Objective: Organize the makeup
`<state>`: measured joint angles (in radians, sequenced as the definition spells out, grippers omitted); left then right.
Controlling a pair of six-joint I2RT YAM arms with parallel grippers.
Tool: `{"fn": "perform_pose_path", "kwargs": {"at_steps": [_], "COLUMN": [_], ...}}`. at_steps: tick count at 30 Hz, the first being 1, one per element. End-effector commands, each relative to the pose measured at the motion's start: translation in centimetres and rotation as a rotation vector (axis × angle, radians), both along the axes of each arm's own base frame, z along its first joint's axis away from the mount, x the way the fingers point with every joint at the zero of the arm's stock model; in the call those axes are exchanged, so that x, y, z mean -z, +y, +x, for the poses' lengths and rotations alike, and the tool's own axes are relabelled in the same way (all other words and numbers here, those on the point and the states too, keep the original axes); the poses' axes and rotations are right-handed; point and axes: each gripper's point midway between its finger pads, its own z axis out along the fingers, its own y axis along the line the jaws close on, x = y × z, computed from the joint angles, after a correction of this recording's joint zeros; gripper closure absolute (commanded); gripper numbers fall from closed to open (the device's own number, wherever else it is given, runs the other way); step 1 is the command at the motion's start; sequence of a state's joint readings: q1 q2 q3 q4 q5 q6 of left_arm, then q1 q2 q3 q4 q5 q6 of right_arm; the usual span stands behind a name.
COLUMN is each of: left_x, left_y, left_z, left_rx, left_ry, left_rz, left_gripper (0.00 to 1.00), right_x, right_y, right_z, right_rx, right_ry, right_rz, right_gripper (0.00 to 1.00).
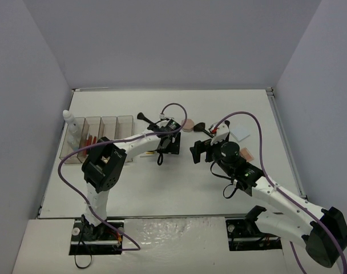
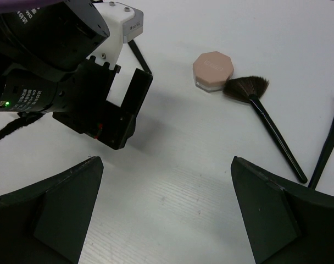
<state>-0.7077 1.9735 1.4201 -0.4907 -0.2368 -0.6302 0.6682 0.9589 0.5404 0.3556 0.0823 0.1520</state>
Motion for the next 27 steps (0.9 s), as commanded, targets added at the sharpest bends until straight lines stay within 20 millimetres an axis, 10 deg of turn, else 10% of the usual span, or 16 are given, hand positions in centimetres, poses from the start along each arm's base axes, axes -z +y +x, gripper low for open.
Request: {"fn": "perform_pose_path", "kwargs": {"at_steps": [1, 27], "left_x": [-5.3, 0.2], "left_y": [3.4, 5.6], "left_z": [1.0, 2.0], "left_rx": [-0.118, -0.229], "left_ry": [-0.121, 0.016], "left_rz": [0.035, -0.077], "left_gripper": [0.03, 0.03], "right_x": [-2.2, -2.4], "right_y": [0.7, 0.7], "right_z": [0.9, 0.5], "right_rx": [-0.002, -0.011], "right_ry": [-0.069, -0.075], "right_rz": [0.057, 0.071], "right_gripper": [0.00, 0.00]}}
